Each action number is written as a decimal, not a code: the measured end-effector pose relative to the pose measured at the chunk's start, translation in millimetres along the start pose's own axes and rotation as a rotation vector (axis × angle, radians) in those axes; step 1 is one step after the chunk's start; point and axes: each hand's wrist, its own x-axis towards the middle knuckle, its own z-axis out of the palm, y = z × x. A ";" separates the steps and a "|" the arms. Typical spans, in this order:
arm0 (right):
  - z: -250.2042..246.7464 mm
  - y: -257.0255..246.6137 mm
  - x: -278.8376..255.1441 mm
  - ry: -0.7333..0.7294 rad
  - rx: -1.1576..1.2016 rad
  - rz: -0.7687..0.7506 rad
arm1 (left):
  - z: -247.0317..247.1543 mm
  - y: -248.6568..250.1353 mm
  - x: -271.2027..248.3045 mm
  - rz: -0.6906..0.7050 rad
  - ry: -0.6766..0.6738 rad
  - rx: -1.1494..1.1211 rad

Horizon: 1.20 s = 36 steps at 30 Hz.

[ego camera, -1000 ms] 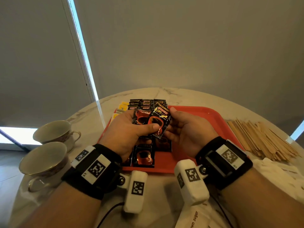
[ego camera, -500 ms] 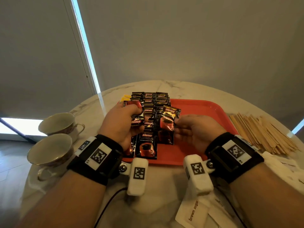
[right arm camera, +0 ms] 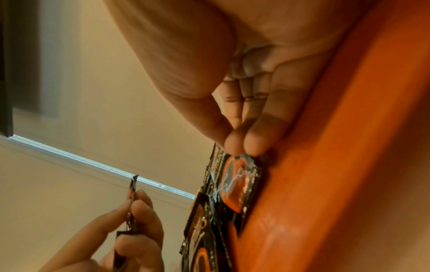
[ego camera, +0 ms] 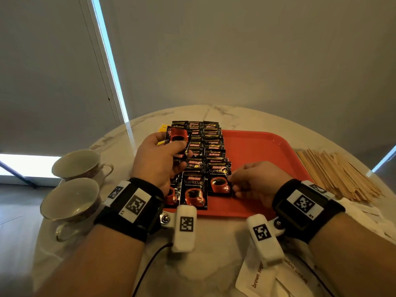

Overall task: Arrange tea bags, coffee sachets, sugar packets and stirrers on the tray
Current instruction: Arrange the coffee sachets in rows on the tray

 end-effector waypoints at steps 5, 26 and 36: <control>2.6 1.5 0.7 0.018 -0.017 -0.006 | -1.3 -0.8 0.6 -0.003 -0.036 0.031; 9.9 -6.6 -8.0 -0.228 0.165 -0.311 | 10.4 4.9 -17.0 -0.143 -0.238 -0.026; 6.3 -20.6 -15.5 -0.156 0.008 -0.391 | 25.9 18.1 -28.3 -0.101 -0.247 0.236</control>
